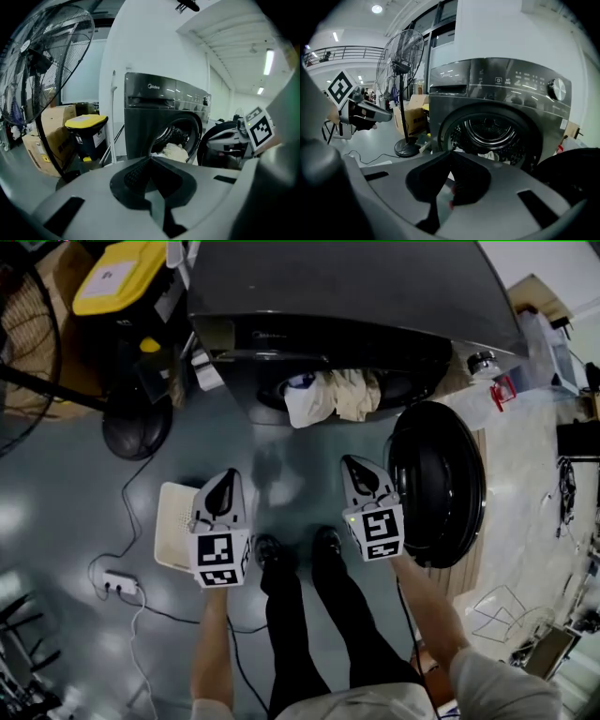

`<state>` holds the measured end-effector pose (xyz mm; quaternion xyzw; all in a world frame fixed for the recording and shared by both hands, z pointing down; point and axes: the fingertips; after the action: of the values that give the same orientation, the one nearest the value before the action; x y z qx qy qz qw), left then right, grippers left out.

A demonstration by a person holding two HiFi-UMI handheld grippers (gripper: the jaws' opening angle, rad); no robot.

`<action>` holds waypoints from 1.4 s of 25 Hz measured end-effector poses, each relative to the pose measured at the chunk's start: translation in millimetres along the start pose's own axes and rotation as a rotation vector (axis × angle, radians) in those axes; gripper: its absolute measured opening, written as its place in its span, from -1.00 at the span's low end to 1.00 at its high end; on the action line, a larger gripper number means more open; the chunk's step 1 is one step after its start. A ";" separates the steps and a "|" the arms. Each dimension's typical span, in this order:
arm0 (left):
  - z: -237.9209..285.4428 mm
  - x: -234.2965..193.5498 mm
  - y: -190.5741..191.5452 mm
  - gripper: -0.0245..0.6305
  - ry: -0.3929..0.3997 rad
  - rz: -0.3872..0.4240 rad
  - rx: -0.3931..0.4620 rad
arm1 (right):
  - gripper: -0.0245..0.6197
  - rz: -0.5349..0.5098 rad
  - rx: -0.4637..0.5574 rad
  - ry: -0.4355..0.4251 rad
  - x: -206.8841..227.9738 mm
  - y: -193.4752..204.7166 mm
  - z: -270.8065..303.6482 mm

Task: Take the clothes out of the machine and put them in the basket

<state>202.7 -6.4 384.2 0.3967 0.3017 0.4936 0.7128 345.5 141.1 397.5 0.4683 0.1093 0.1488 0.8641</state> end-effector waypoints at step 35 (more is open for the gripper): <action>183.1 20.2 129.2 -0.87 0.111 0.031 0.078 | 0.43 0.109 -0.031 0.330 195.8 161.7 242.7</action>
<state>299.9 -10.7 587.0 0.4008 0.3534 0.5136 0.6713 582.6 106.6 654.4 0.4293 0.2220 0.2721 0.8321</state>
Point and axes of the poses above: the fingertips, and each gripper's own axes: z forward along the fingers, x to its right, y out of its underside, and after that the axes turned 3 degrees about z, right-handed
